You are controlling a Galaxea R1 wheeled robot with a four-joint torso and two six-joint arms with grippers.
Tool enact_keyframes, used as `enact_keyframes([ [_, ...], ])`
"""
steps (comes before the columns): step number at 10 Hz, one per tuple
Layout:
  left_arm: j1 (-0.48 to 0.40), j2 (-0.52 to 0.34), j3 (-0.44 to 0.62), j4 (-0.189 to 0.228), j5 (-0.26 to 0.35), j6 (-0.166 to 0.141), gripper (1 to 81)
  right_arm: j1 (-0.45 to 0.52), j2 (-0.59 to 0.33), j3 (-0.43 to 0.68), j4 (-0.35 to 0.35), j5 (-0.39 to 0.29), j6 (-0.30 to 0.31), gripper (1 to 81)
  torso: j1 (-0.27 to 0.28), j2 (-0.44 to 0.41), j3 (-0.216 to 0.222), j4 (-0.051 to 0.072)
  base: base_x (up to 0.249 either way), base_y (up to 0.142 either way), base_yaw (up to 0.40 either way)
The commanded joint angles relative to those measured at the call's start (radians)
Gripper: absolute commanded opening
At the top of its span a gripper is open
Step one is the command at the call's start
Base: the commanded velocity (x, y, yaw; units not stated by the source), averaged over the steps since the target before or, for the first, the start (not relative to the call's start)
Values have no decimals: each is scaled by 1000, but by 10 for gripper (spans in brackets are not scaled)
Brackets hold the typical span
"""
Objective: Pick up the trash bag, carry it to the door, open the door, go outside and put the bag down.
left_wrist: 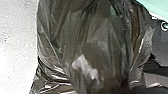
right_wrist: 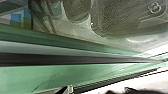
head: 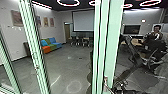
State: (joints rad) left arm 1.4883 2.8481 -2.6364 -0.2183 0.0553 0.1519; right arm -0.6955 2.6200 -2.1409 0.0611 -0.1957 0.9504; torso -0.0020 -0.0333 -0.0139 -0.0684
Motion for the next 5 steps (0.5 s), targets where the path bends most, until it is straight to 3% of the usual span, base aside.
enact_keyframes([
  [1, -79, -18, -4, -10, 54, -3, 10, 125, 51, -17, -17, 7, 34, 811, 2, 0, 0, 0, 98, 0, 0],
  [4, -79, -15, -4, -12, 54, -3, 10, 125, 51, -19, -17, 7, 36, 811, 2, 0, 0, 0, 33, 0, 0],
  [5, -79, -16, -4, -12, 54, -3, 10, 127, 50, -23, -18, 9, 36, 811, 2, 0, -41, 0, 0, 0, 0],
])
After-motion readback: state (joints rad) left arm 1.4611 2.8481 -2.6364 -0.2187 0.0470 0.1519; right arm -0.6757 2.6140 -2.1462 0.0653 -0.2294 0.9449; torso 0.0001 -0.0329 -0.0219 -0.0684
